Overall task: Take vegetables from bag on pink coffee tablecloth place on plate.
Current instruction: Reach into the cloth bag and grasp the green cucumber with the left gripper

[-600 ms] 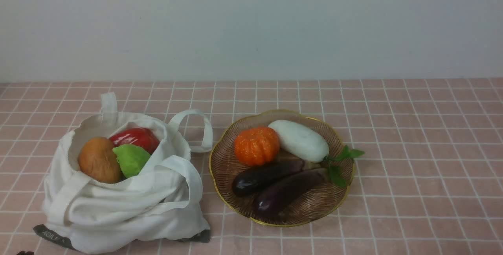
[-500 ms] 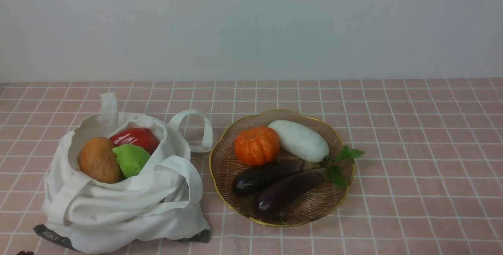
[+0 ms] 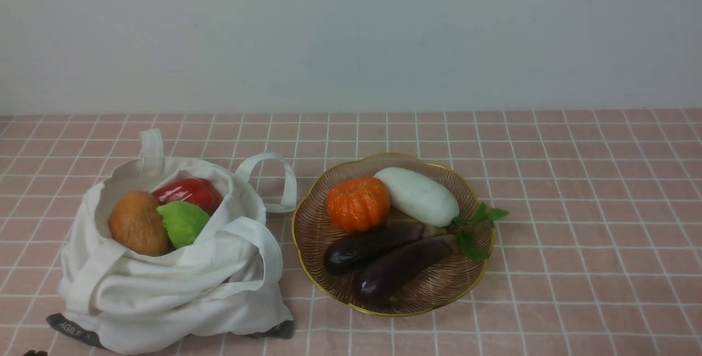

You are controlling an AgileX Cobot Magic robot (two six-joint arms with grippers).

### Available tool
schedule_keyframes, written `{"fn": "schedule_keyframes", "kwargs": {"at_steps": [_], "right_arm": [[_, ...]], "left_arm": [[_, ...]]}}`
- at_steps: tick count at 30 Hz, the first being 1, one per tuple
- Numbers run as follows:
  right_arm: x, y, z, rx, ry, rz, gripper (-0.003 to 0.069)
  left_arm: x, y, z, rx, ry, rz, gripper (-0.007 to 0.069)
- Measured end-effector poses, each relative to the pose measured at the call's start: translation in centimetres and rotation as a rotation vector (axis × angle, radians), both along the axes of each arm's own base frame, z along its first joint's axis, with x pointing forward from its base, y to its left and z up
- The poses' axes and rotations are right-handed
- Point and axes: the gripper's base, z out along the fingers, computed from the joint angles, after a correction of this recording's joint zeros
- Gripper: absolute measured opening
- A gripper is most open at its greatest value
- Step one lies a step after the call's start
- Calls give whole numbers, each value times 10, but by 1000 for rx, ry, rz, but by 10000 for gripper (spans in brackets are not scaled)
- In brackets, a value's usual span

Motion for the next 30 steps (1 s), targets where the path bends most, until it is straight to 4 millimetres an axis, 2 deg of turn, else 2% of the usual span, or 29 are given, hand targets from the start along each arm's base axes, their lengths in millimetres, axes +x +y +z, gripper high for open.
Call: {"fn": "schedule_keyframes", "kwargs": {"at_steps": [9,18,21,26,30], "right_arm": [[0,0,0,0,0,0,-15],[0,0,0,0,0,0,-15],[0,0,0,0,0,0,-15],[0,0,0,0,0,0,-15],[0,0,0,0,0,0,-15]], "left_arm": [[1,-1,3,-50,-38,3,-5],[4,-2,31,-592,-298,59,-5],[3,3,41,-657,-411,83,-5],[1,7,55,-668,-532,93,-5],[-6,7,100,-589,-637,54,-5]]}}
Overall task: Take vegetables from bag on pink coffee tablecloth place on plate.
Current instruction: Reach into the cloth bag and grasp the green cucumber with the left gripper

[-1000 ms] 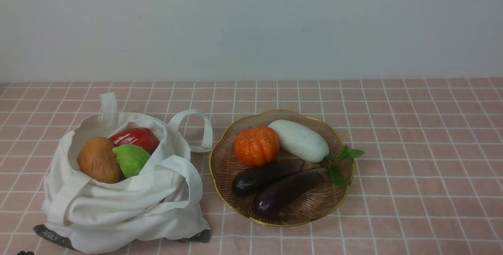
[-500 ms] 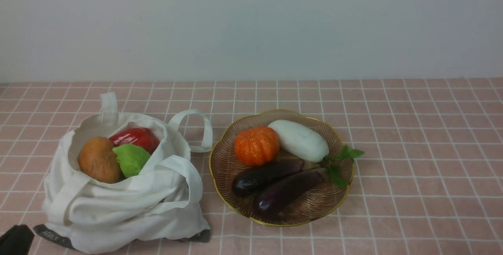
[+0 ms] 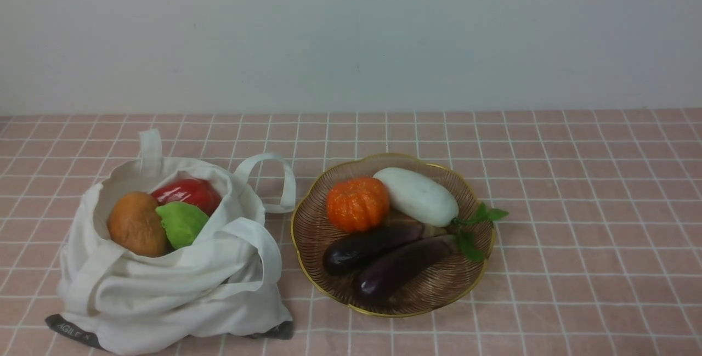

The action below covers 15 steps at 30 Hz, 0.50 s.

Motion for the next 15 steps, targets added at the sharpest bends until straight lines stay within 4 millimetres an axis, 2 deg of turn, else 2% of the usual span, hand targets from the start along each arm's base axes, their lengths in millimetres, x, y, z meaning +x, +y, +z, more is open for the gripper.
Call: {"fn": "schedule_keyframes", "kwargs": {"at_steps": [1,3,5,10,11,12,14,15], "right_arm": [[0,0,0,0,0,0,-15],[0,0,0,0,0,0,-15],[0,0,0,0,0,0,-15],[0,0,0,0,0,0,-15],[0,0,0,0,0,0,-15],[0,0,0,0,0,0,-15],[0,0,0,0,0,0,-15],[0,0,0,0,0,0,-15]], "left_arm": [[0,0,0,0,0,0,-5],[13,-5,29,106,110,-20,-5],[29,-10,43,160,248,-58,-5],[86,-23,53,307,752,-191,-5],[91,-23,53,320,790,-202,-5],[113,-27,55,367,940,-249,-5],[137,-30,55,410,1073,-299,-5],[137,-30,57,414,1072,-301,-5]]}}
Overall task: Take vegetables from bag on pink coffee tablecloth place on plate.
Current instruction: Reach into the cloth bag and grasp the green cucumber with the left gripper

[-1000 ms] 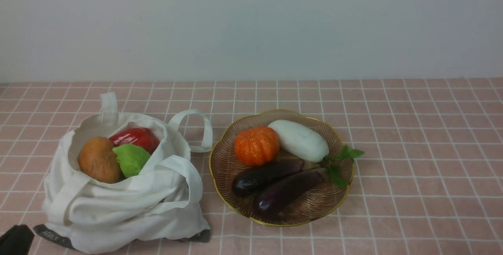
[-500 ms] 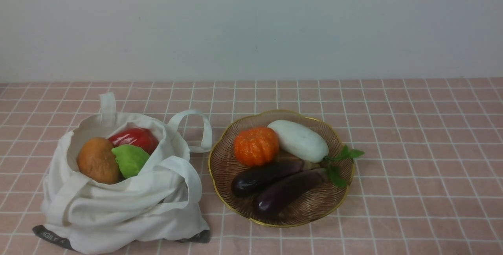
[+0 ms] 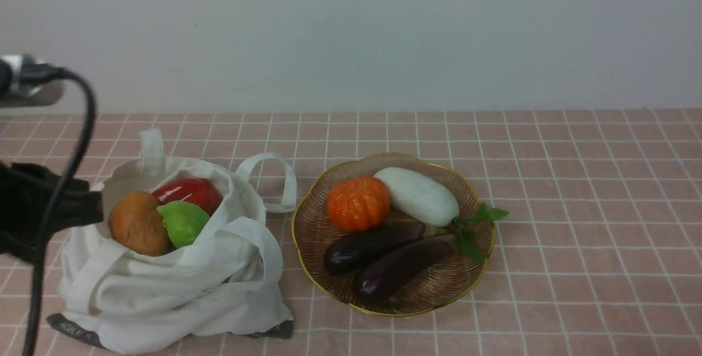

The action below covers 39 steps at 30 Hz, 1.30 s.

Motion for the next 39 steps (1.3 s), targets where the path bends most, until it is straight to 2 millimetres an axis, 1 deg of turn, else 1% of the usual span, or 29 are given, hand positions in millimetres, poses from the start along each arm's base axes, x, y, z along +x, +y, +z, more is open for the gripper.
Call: {"fn": "schedule_keyframes", "kwargs": {"at_steps": [1,4,6,7,10,12,15,18,20,21,23,24,25,27,30,31,36,38,39], "right_arm": [[0,0,0,0,0,0,-15],[0,0,0,0,0,0,-15],[0,0,0,0,0,0,-15],[0,0,0,0,0,0,-15],[0,0,0,0,0,0,-15],[0,0,0,0,0,0,-15],[0,0,0,0,0,0,-15],[0,0,0,0,0,0,-15],[0,0,0,0,0,0,-15],[0,0,0,0,0,0,-15],[0,0,0,0,0,0,-15],[0,0,0,0,0,0,-15],[0,0,0,0,0,0,-15],[0,0,0,0,0,0,-15],[0,0,0,0,0,0,-15],[0,0,0,0,0,0,-15],[0,0,0,0,0,0,-15],[0,0,0,0,0,0,-15],[0,0,0,0,0,0,-15]], "left_arm": [[19,-2,-1,26,74,-32,-5],[57,-6,-11,51,207,-78,-5],[72,-7,-17,50,249,-82,-5],[74,-8,-17,49,251,-83,-5],[95,-10,-31,53,317,-93,-2],[98,-10,-34,58,326,-99,6],[103,-10,-40,90,318,-140,64],[107,-10,-41,112,295,-163,139],[111,-10,-45,118,296,-169,209],[111,-10,-45,119,297,-170,223],[117,-11,-55,122,322,-175,316],[117,-11,-56,122,325,-175,321],[120,-11,-61,123,339,-177,353],[124,-11,-69,121,358,-175,390],[129,-12,-77,108,371,-171,410],[132,-14,-82,92,386,-172,417],[137,-16,-95,78,414,-189,419],[139,-16,-98,80,420,-197,408],[140,-16,-100,80,422,-199,388]]}}
